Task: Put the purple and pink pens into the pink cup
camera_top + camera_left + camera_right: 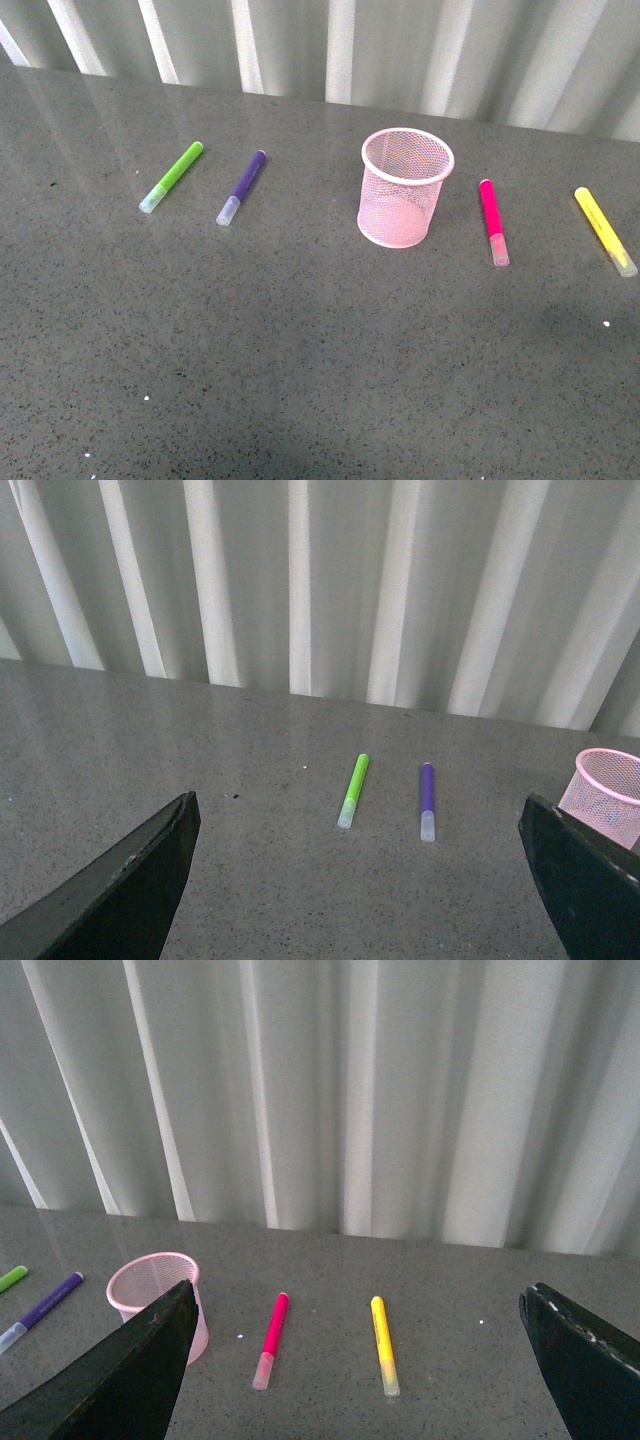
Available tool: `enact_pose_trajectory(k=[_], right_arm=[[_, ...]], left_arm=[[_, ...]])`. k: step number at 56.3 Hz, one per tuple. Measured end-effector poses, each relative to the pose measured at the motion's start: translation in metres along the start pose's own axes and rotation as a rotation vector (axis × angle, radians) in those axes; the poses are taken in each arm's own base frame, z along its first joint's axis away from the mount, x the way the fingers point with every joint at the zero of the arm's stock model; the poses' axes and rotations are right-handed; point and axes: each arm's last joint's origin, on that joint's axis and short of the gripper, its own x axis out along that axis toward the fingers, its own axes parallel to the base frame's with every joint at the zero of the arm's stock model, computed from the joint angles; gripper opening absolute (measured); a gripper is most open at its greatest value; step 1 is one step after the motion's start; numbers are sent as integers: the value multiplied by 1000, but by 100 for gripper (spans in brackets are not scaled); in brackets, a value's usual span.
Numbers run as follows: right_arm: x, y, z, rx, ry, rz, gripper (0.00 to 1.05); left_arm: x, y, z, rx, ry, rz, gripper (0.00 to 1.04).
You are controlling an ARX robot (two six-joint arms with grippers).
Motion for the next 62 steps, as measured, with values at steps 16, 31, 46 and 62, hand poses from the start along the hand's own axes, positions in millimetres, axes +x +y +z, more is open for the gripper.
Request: enact_pose_trajectory(k=[16, 31, 46, 62], right_arm=[[0, 0, 0, 0, 0, 0, 98], [0, 0, 0, 0, 0, 0, 98], [0, 0, 0, 0, 0, 0, 98], [0, 0, 0, 0, 0, 1, 98]], left_arm=[[0, 0, 0, 0, 0, 0, 98], [0, 0, 0, 0, 0, 0, 98], [0, 0, 0, 0, 0, 0, 98], [3, -14, 18, -133, 155, 233, 98]])
